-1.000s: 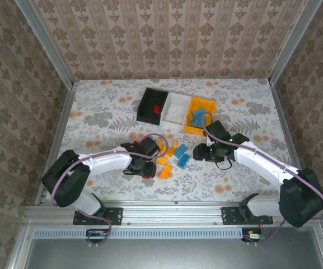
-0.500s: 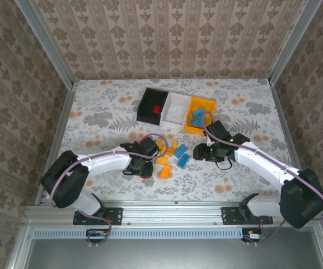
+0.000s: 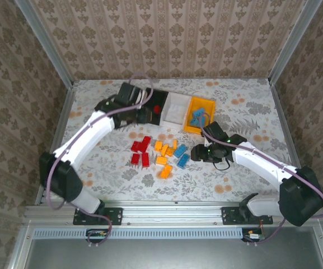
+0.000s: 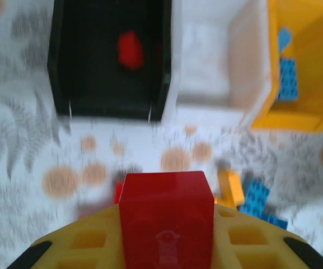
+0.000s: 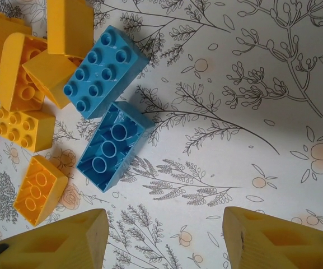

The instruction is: Sort the legos into containers by color

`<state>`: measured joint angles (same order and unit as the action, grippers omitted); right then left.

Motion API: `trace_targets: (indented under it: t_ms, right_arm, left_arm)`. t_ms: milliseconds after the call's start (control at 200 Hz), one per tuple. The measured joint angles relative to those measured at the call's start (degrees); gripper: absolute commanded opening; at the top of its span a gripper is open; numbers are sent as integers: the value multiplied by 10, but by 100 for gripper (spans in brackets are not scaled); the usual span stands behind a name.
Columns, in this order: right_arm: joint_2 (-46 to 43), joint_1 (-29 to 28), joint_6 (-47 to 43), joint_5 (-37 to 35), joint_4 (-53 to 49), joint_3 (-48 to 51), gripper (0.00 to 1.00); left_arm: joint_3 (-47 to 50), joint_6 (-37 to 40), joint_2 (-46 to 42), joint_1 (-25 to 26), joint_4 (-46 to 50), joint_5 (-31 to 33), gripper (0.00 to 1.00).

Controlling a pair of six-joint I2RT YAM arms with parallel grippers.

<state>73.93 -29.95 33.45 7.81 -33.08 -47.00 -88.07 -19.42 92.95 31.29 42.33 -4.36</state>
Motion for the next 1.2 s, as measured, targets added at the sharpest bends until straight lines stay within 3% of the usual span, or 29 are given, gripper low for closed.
trace_targets:
  t_ms: [245,450,535,770,930,1060,1200]
  right_arm:
    - [-17,-7,11,-5,-3,11,58]
    - [-47,-7,16,-16,-15,17,58]
    - [-50,-7,18,-18,-21,17,58]
    - [-66,-18,33,-27,-36,17,58]
    - [-88,-45,45,-46,-64,8,58]
    - [-107,-73,63,-61,-79,-2,58]
    - [-130,-111,85,-72,-91,-5,58]
  left_arm:
    - [-271,63,255,-30,53,-21,24]
    - [-408,89,398,-41,122,-21,24]
    - [-428,94,421,-41,140,-21,34]
    - [-429,104,423,-43,160,-25,54]
    - [-373,104,385,-44,150,-25,61]
    - [-259,104,284,-44,124,-28,62]
    - [-100,97,117,-43,79,-34,63]
